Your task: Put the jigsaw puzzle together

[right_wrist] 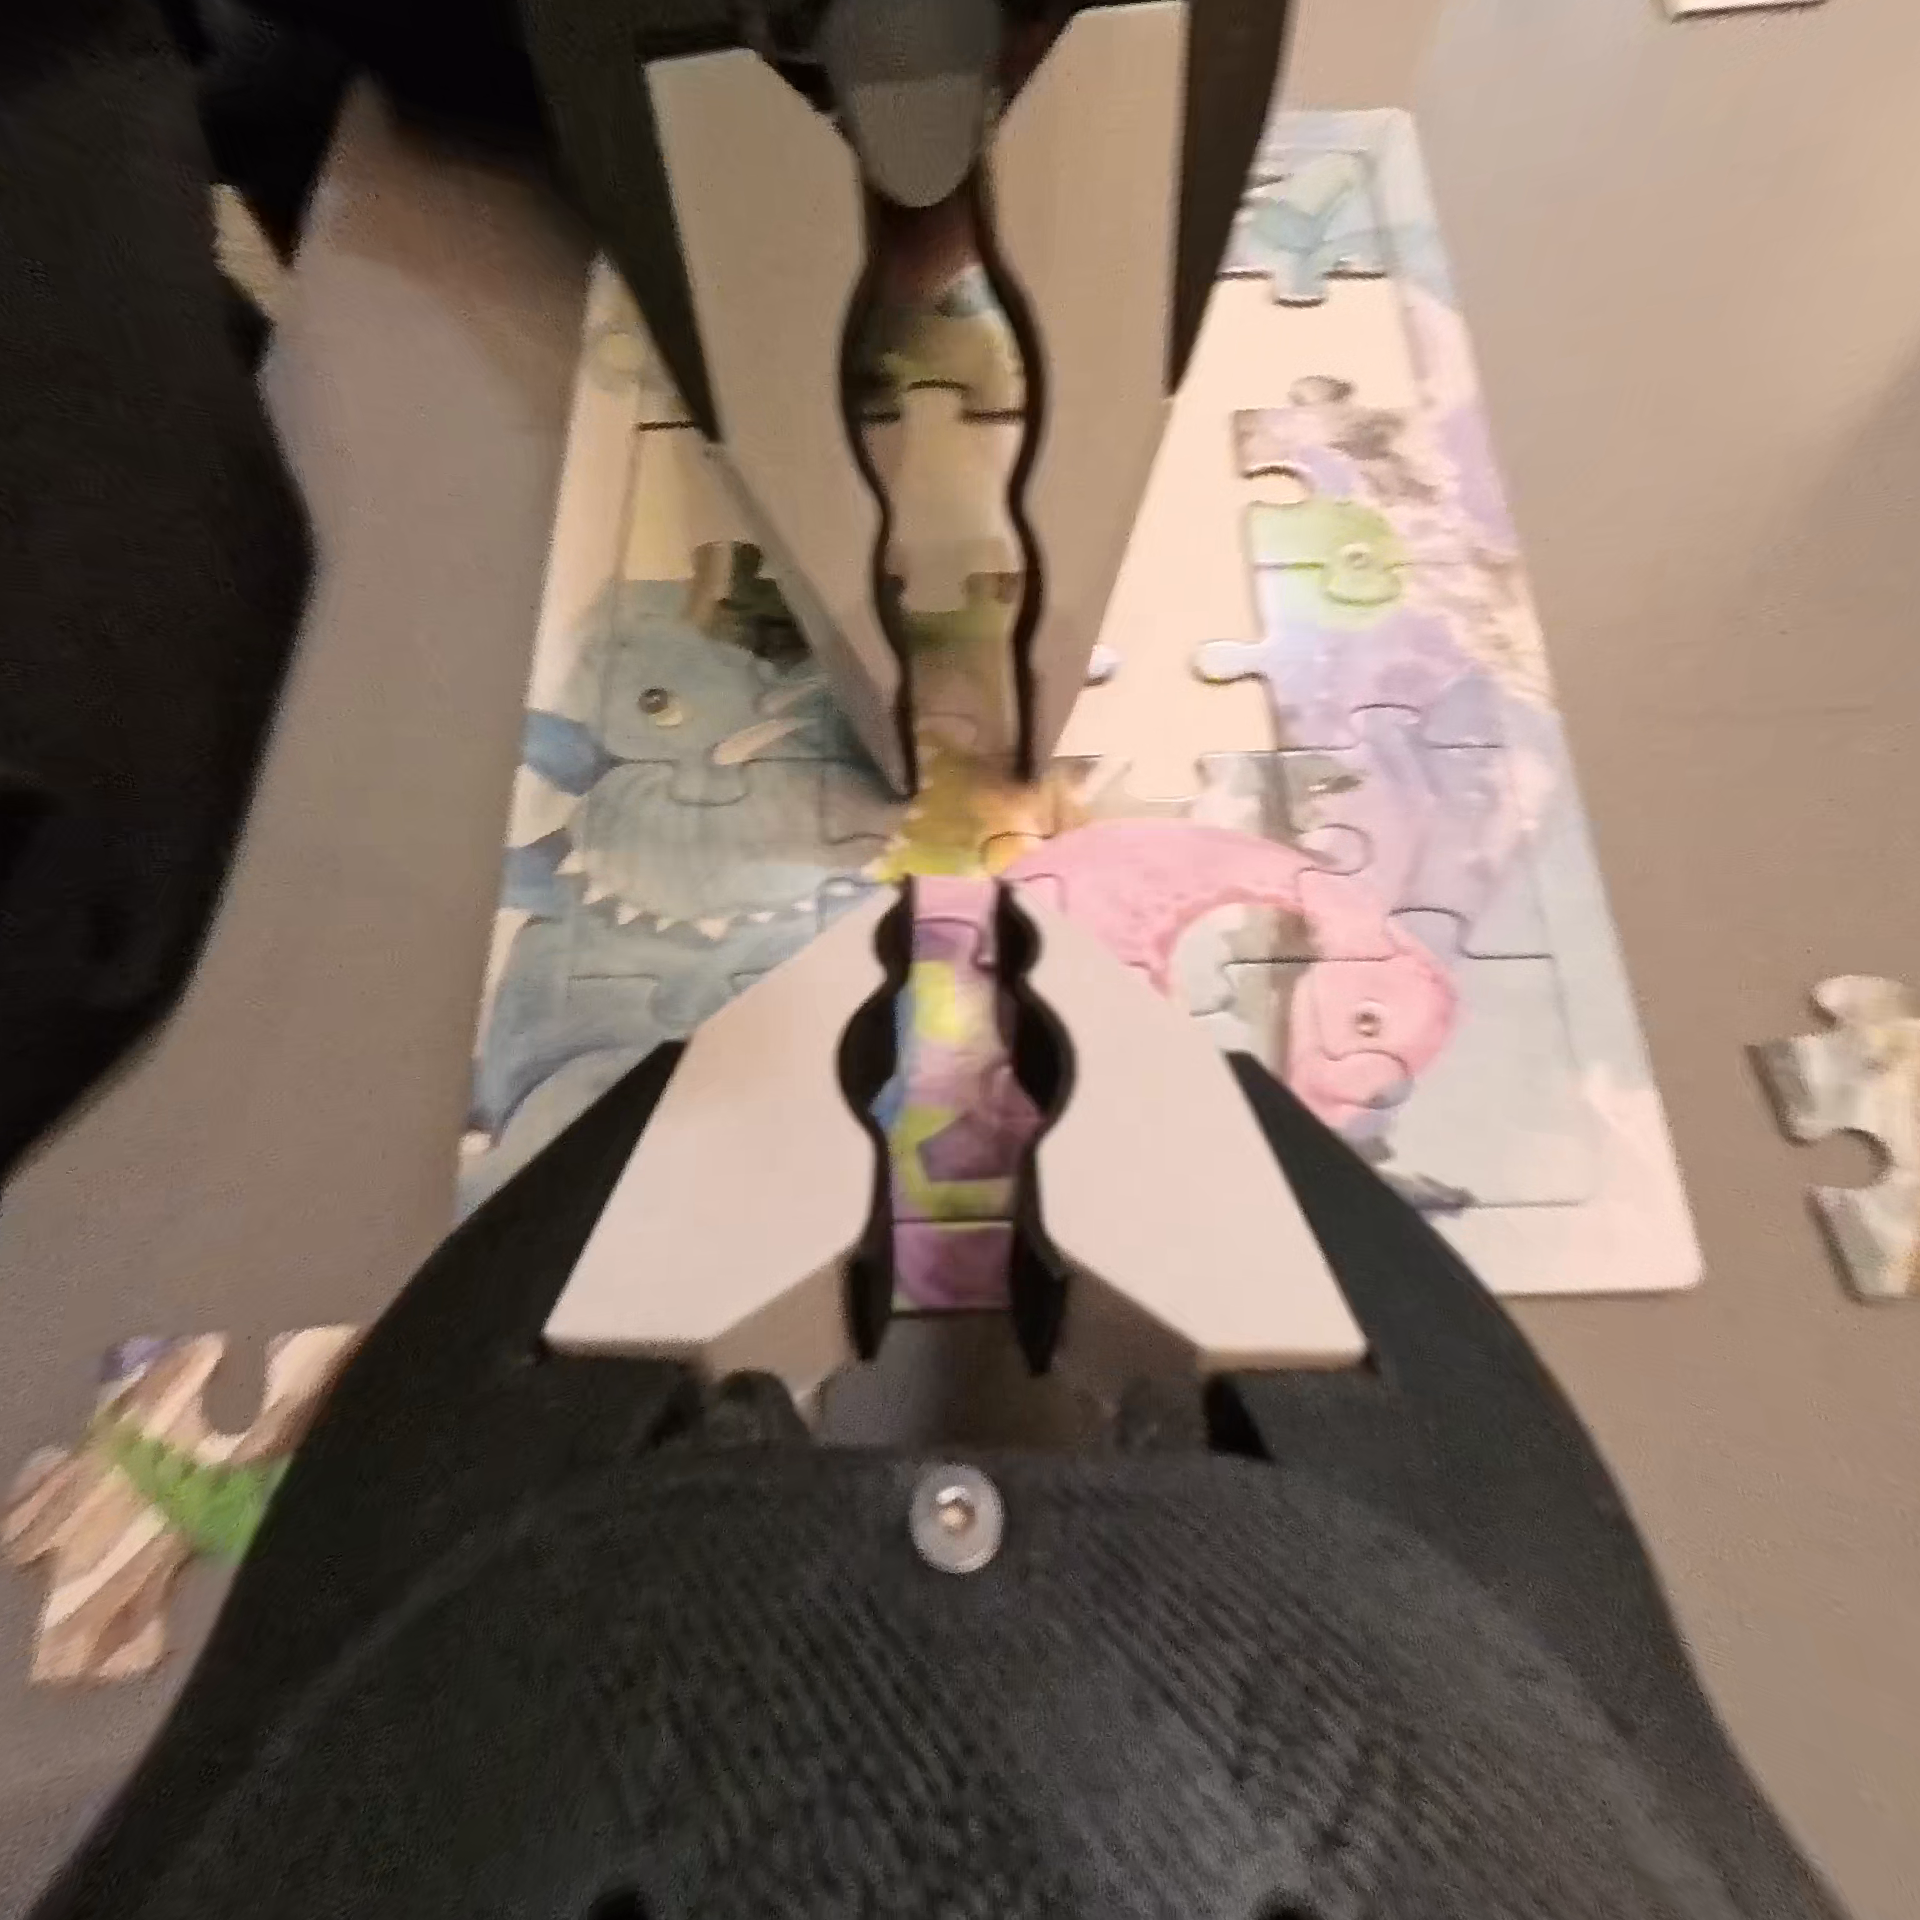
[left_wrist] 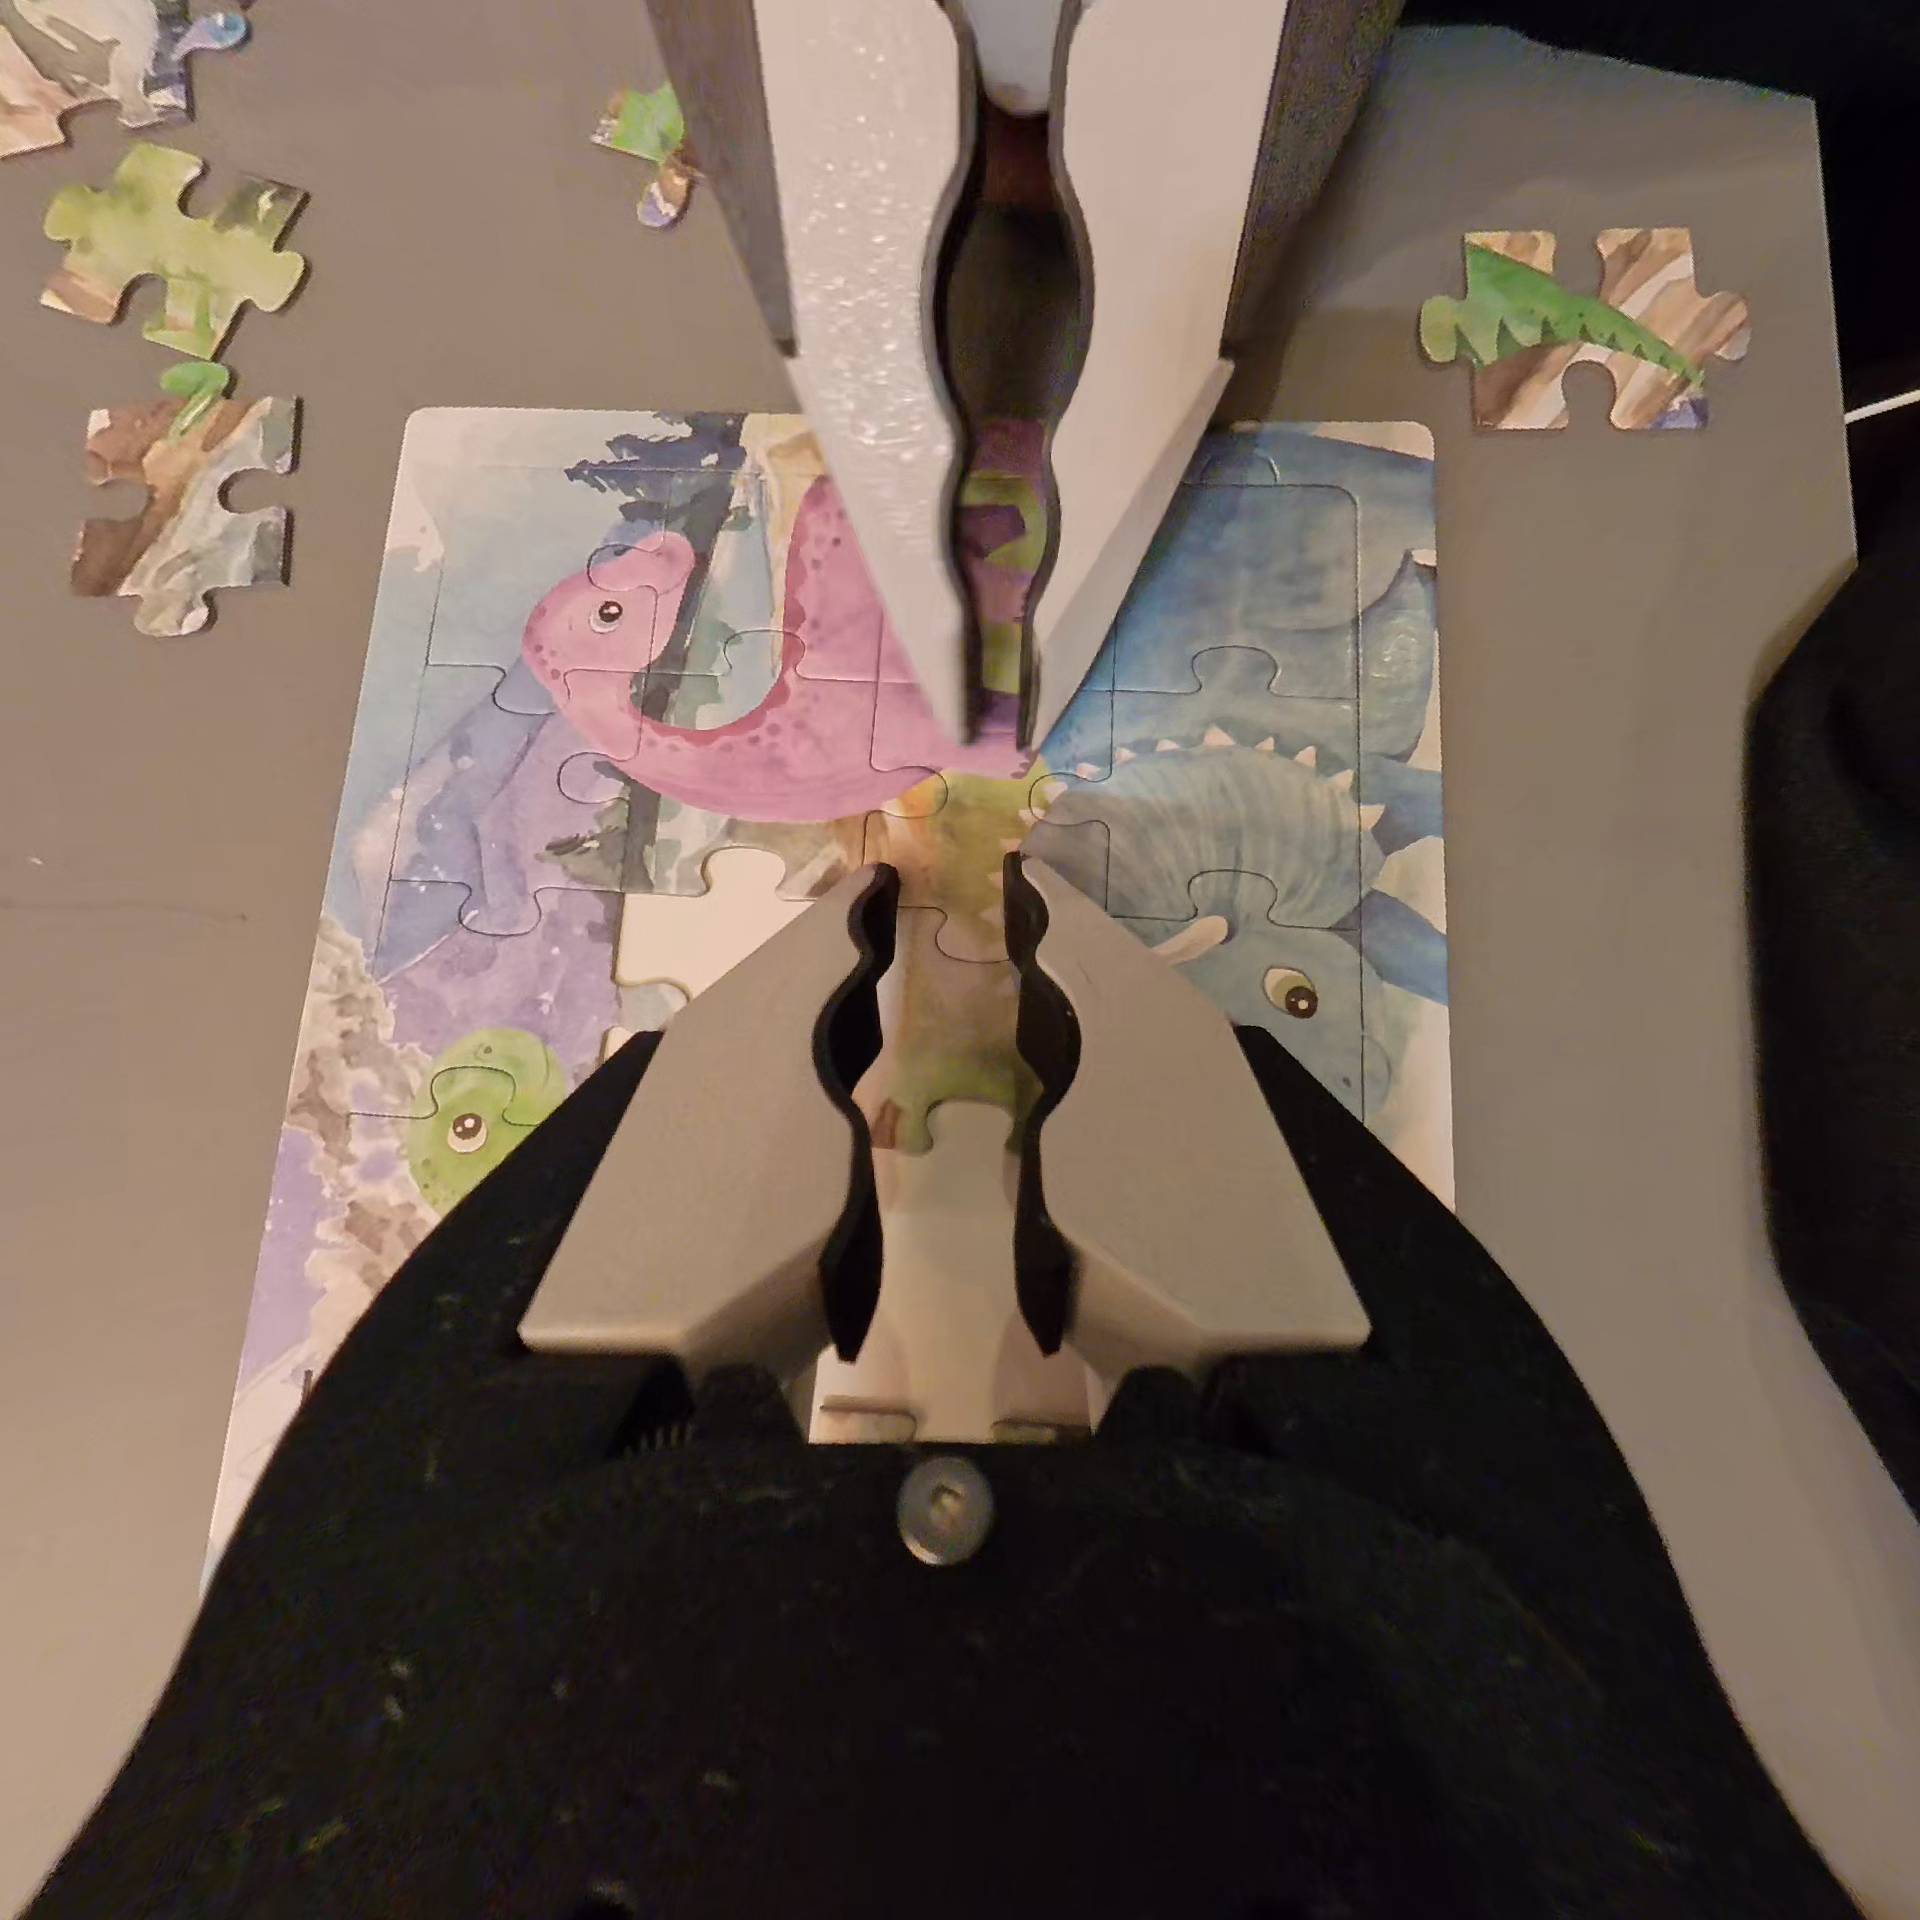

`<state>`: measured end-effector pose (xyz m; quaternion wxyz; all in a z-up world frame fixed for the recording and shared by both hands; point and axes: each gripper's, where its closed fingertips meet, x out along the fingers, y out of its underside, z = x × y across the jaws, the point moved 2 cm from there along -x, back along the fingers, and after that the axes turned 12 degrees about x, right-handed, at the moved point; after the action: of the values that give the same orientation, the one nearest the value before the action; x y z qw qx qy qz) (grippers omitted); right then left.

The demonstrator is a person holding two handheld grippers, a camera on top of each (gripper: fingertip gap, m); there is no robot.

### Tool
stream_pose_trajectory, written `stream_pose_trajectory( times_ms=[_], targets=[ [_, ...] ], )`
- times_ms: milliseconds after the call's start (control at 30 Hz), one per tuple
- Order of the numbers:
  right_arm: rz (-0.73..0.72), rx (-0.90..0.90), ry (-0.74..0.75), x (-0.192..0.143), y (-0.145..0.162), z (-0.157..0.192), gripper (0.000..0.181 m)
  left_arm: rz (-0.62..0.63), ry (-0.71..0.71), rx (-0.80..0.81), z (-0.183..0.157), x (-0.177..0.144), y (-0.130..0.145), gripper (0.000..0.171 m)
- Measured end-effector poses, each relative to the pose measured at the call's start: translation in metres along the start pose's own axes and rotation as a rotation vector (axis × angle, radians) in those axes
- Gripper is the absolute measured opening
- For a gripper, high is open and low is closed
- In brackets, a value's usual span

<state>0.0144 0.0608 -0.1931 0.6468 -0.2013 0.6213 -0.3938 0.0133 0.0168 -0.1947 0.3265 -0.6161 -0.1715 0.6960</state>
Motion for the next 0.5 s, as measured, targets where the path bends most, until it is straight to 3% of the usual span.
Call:
stream_pose_trajectory(
  times_ms=[67, 100, 133, 200, 267, 300, 367, 400, 433, 500],
  targets=[
    [-0.021, 0.007, 0.081, 0.001, -0.004, -0.012, 0.042, 0.002, -0.015, 0.001, 0.002, 0.000, 0.000, 0.024],
    [-0.013, 0.013, 0.051, 0.001, -0.003, -0.009, 0.037, 0.001, -0.024, 0.001, 0.004, 0.000, 0.001, 0.028],
    [0.005, 0.011, -0.019, 0.001, 0.000, 0.001, 0.020, -0.001, -0.032, 0.000, 0.005, 0.000, 0.001, 0.032],
    [0.010, 0.002, -0.042, 0.001, 0.000, 0.006, 0.011, -0.012, -0.035, 0.004, 0.006, 0.000, 0.000, 0.038],
    [-0.006, 0.010, 0.031, 0.002, -0.003, -0.004, 0.039, -0.030, -0.018, 0.022, 0.003, 0.001, -0.001, 0.040],
    [-0.002, 0.016, 0.018, 0.002, -0.002, -0.003, 0.039, -0.037, -0.010, 0.031, 0.001, 0.001, -0.002, 0.041],
    [0.019, 0.005, -0.077, 0.001, 0.001, 0.011, 0.006, -0.042, 0.006, 0.036, -0.001, 0.002, -0.003, 0.040],
    [0.019, 0.001, -0.071, 0.002, 0.001, 0.011, 0.003, -0.043, 0.011, 0.031, -0.001, 0.002, -0.003, 0.041],
    [0.009, 0.008, -0.035, 0.002, -0.001, 0.006, 0.010, -0.048, 0.016, 0.023, -0.001, 0.002, -0.002, 0.041],
    [-0.010, 0.055, 0.073, 0.003, -0.004, -0.013, 0.051, -0.056, 0.018, -0.014, 0.003, 0.003, -0.001, 0.049]
  ],
)
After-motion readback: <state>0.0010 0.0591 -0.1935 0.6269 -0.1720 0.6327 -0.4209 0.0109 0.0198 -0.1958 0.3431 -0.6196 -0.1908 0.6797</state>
